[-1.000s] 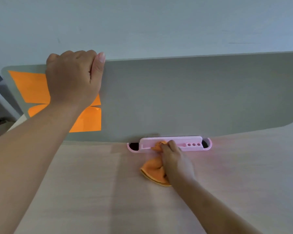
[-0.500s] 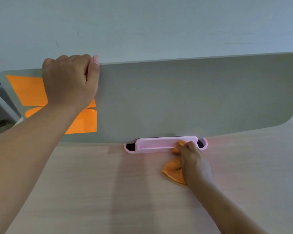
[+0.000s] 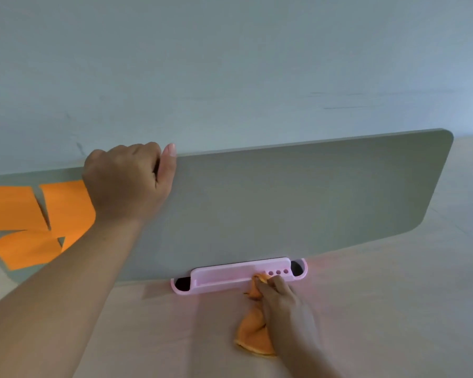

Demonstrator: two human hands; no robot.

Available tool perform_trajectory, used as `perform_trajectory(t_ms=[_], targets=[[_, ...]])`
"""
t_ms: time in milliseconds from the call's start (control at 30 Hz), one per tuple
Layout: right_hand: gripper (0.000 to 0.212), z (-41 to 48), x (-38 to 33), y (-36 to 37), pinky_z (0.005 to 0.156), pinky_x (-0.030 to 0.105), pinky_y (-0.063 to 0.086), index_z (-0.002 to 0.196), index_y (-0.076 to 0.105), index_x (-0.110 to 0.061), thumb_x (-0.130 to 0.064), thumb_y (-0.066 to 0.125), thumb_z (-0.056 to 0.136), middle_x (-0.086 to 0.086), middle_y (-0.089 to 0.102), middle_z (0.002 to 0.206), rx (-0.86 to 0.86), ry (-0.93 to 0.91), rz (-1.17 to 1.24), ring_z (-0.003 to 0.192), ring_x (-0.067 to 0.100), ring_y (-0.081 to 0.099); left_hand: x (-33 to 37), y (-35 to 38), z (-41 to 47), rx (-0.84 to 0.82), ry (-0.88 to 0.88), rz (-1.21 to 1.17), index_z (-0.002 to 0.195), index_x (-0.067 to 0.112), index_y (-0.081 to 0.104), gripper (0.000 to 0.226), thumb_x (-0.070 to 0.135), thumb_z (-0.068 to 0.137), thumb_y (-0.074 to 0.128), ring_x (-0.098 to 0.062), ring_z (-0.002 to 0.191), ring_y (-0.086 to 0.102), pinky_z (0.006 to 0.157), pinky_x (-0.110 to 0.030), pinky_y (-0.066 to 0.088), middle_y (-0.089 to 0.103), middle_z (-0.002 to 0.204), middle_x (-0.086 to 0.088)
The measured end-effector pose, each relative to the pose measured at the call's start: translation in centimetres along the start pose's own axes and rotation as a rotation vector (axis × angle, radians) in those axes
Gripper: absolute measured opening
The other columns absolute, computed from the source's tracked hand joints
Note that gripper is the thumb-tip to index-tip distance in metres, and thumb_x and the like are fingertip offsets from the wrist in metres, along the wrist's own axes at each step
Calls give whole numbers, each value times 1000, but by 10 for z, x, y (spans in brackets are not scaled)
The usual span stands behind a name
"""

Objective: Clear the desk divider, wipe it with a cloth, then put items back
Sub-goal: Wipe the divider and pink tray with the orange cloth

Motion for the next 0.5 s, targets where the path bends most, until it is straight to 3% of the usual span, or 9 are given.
perform_trajectory(t_ms=[67,167,267,400,433,500], targets=[[21,-2,-34,15,79,33,50,94,57,-55,-56,46,76,-18,53,101,7,-203,55,90,7,56,1,-1,0,18,-14,6,57,16,36,54,42,104,27,-29,49,35,57,-35,18,40,49,-8],[17,-13,-40,15,77,31,51,97,49,-59,-51,47,82,-19,44,104,-32,-396,41,91,7,50,-1,-3,0,13,-25,-8,58,16,36,55,43,104,25,-28,50,33,58,-36,18,39,49,-7],[18,-7,40,-25,80,27,49,98,61,-47,-43,54,82,-16,55,98,33,-233,21,93,9,56,0,-2,-1,1,-16,-14,58,15,37,56,44,104,25,-29,50,36,59,-35,17,40,49,-7],[22,7,111,-82,78,26,46,114,54,-43,-37,49,94,-14,48,113,-36,-40,-191,99,12,54,0,-4,-1,2,-30,-4,58,15,38,56,44,103,24,-31,51,39,60,-36,17,43,50,-8],[20,16,100,-107,76,26,48,113,54,-42,-36,50,94,-18,48,112,61,-78,-139,93,8,55,0,-4,-1,5,-34,0,58,15,38,56,44,103,24,-30,51,38,60,-36,17,43,50,-8],[20,28,72,-177,69,13,47,114,54,-34,-35,49,95,-31,49,110,425,-146,139,87,-8,55,0,-4,-1,10,-37,-5,58,16,36,55,44,103,23,-27,52,32,60,-36,16,38,50,-5]])
Point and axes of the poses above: each hand's wrist, its own z-axis towards the middle knuckle, its own y-axis out of the palm, x = y × z, the point moved 10 cm from there along z, towards the middle knuckle
